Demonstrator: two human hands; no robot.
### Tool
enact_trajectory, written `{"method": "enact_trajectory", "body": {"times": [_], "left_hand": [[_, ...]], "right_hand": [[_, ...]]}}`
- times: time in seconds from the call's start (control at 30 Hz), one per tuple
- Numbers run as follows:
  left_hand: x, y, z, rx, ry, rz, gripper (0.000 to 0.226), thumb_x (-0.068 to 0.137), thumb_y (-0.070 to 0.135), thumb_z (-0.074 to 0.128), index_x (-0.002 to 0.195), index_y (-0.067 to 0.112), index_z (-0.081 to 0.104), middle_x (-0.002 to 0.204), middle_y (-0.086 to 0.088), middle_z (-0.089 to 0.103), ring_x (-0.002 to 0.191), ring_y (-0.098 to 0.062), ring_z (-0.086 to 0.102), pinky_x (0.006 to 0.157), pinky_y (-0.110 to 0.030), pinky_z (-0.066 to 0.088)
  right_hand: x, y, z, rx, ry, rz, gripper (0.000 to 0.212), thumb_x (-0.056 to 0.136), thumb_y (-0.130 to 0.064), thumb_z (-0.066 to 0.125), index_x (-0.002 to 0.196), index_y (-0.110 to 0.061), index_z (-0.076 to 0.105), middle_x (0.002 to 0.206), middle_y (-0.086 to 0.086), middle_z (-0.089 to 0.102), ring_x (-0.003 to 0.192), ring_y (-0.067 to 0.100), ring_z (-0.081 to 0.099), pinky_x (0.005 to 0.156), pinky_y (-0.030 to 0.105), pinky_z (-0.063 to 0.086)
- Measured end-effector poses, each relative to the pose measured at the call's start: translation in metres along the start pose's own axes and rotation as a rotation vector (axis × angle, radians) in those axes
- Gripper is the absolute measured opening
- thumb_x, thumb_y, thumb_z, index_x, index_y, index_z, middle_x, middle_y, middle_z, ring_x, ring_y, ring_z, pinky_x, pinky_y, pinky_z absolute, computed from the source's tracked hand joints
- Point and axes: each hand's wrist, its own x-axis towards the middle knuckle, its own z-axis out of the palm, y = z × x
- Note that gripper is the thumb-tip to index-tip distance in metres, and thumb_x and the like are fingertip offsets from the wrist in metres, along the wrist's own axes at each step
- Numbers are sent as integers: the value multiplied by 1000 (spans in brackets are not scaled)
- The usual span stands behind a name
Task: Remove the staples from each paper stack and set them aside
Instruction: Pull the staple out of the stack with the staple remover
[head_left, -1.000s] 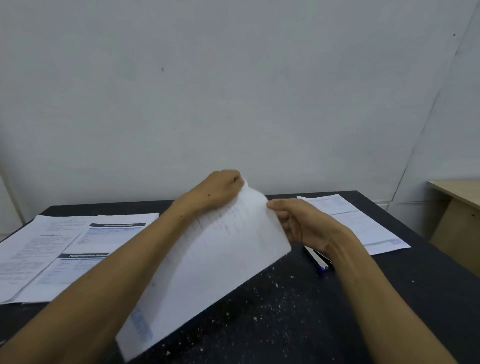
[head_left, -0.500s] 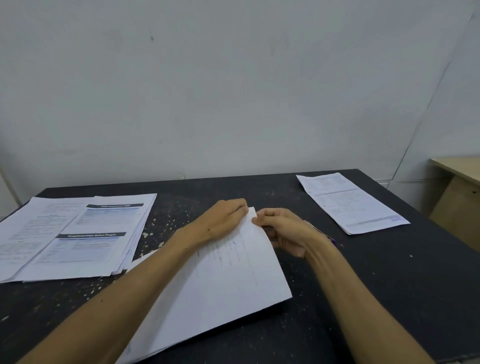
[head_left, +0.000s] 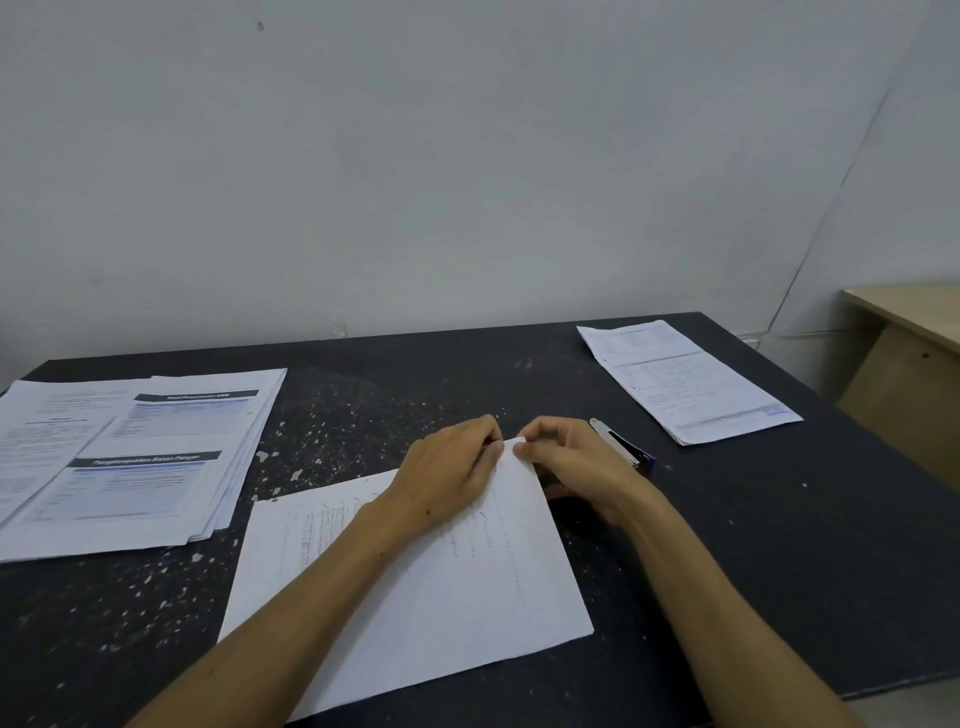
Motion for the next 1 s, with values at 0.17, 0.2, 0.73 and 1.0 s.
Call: {"method": "enact_trajectory", "body": {"times": [0.17,0.2,0.73,1.0], "left_hand": [[-3,4,17,14,60,-15,16,108,33,41,95,28,47,87,14,54,73,-12,55,65,-36,49],[-2,4,20,8,60,-10,16,109,33,40,95,28,47,86,14,54,72,-12,55,65,-36,49],[-5,-1,25,-81,28,-11,16,110,31,40,98,25,49,89,13,58,77,-11,57,72,-35,51],[-5,-3,25,-91,13,-14,13,109,33,43,103,27,53,96,14,60,84,-10,58,77,-38,53]], "right_hand": [[3,11,-2,-191,122,-67,8,97,-20,69,91,-16,73,91,1,79,89,17,76,77,40,66],[3,11,-4,-246,138,-97,8,97,-20,70,91,-17,74,88,-1,78,85,13,76,76,37,66],[6,20,-54,-1023,471,13,26,99,-43,60,101,-16,62,102,1,66,91,22,63,71,35,47],[28,14,-31,-47,423,-40,38,102,-41,58,83,-11,72,78,4,75,72,19,69,85,44,59]]}}
